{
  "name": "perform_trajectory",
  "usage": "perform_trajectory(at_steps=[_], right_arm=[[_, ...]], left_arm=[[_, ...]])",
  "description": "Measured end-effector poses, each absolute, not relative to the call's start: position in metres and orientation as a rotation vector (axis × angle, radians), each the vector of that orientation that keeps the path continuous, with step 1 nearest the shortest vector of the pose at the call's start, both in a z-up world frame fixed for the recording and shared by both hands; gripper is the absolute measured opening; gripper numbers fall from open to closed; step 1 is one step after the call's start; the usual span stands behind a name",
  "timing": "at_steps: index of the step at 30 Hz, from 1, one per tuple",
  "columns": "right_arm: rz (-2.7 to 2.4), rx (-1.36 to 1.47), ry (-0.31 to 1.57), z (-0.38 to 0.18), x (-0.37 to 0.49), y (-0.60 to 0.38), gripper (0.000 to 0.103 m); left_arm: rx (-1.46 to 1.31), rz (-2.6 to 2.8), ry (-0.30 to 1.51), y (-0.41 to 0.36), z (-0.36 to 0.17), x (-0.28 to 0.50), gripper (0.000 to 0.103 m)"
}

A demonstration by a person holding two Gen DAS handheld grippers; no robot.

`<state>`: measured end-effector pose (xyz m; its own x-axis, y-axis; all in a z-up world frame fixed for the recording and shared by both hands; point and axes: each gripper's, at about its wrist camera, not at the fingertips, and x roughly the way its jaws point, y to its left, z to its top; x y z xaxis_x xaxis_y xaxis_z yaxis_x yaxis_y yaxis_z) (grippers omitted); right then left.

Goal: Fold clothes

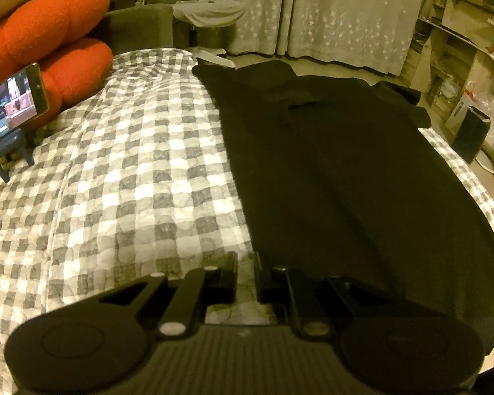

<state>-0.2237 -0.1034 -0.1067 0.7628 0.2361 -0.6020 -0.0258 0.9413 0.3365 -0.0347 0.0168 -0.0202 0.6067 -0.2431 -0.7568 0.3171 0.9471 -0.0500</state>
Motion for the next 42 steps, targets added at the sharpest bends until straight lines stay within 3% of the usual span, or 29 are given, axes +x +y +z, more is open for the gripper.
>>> perform_trajectory(at_steps=[7, 34, 36, 37, 42], right_arm=[[0.088, 0.597, 0.723, -0.135, -0.232, -0.121, 0.046], [0.196, 0.845, 0.673, -0.153, -0.222, -0.082, 0.045], [0.196, 0.878, 0.664, -0.154, -0.221, -0.085, 0.015], [0.199, 0.88, 0.665, -0.154, -0.222, -0.084, 0.009], [0.215, 0.743, 0.616, -0.138, -0.236, -0.061, 0.008]], left_arm=[[0.09, -0.326, 0.841, 0.019, -0.013, -0.042, 0.013], [0.115, -0.378, 0.781, 0.015, 0.001, -0.062, 0.016], [0.12, -0.376, 0.784, 0.015, 0.0, -0.062, 0.016], [0.121, -0.375, 0.784, 0.015, 0.0, -0.062, 0.016], [0.118, -0.367, 0.78, 0.017, 0.001, -0.062, 0.016]])
